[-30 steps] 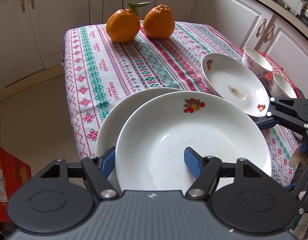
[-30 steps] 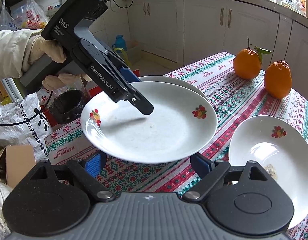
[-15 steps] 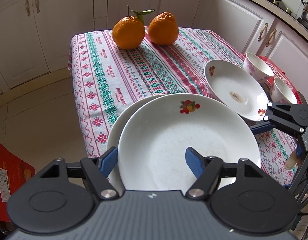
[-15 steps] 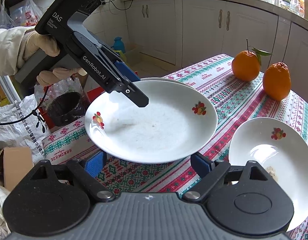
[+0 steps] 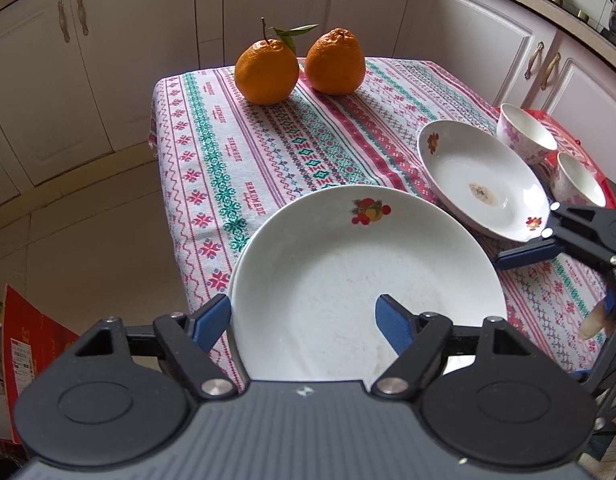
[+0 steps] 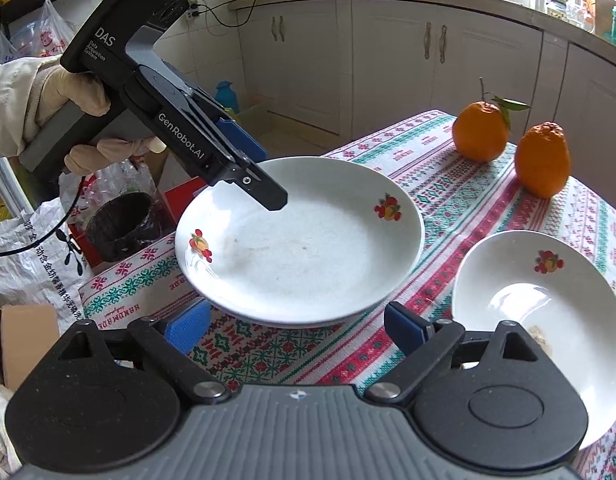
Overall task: Organize plates and bowls
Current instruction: 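Lower the large plate onto the other plate and open the left gripper, then close the left gripper on the rim of the stained white plate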
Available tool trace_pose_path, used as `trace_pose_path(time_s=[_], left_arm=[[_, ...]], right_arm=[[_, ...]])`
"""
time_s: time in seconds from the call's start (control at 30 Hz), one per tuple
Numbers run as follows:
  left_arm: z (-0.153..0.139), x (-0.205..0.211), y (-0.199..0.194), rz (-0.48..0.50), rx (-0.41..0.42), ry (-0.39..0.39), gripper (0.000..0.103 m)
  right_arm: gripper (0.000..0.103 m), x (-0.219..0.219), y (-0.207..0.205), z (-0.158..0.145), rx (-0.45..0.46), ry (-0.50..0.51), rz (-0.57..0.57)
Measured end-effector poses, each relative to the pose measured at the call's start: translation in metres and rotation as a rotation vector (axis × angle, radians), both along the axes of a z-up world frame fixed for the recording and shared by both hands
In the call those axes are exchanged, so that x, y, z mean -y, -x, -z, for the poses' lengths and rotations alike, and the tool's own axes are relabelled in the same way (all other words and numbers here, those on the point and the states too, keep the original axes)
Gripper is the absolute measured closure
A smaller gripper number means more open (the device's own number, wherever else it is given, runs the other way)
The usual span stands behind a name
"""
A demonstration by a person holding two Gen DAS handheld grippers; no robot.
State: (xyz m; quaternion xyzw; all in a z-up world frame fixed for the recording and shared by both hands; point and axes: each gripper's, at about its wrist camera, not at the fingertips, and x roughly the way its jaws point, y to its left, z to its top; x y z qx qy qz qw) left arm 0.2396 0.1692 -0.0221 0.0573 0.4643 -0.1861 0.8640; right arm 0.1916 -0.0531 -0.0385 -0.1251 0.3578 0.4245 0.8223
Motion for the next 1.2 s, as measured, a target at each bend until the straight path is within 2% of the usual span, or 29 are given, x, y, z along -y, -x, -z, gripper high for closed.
trace_pose_path(time_s=[0.2, 0.47, 0.63, 0.77, 0.97, 1.2], left_arm=[[0.0, 0.003, 0.002, 0.002, 0.017, -0.026, 0.022], [-0.013, 0.024, 0.016, 0.045, 0.108, -0.066, 0.022], [-0.022, 0.049, 0.026, 0.11, 0.153, -0.07, 0.02], [-0.025, 0.074, 0.028, 0.167, 0.169, -0.07, 0.02], [-0.028, 0.105, 0.012, 0.248, 0.184, -0.062, 0.02], [-0.022, 0.141, -0.025, 0.32, 0.186, -0.068, 0.02]], right_arm=[[0.0, 0.02, 0.01, 0.0, 0.014, 0.004, 0.077], [0.0, 0.05, 0.025, 0.0, 0.043, 0.038, 0.252], [0.0, 0.069, 0.034, 0.008, 0.074, 0.102, 0.382], [0.0, 0.086, 0.033, 0.023, 0.042, 0.128, 0.472], [0.0, 0.1, 0.021, 0.032, 0.008, 0.121, 0.552], [0.0, 0.096, -0.001, 0.038, 0.037, 0.145, 0.588]])
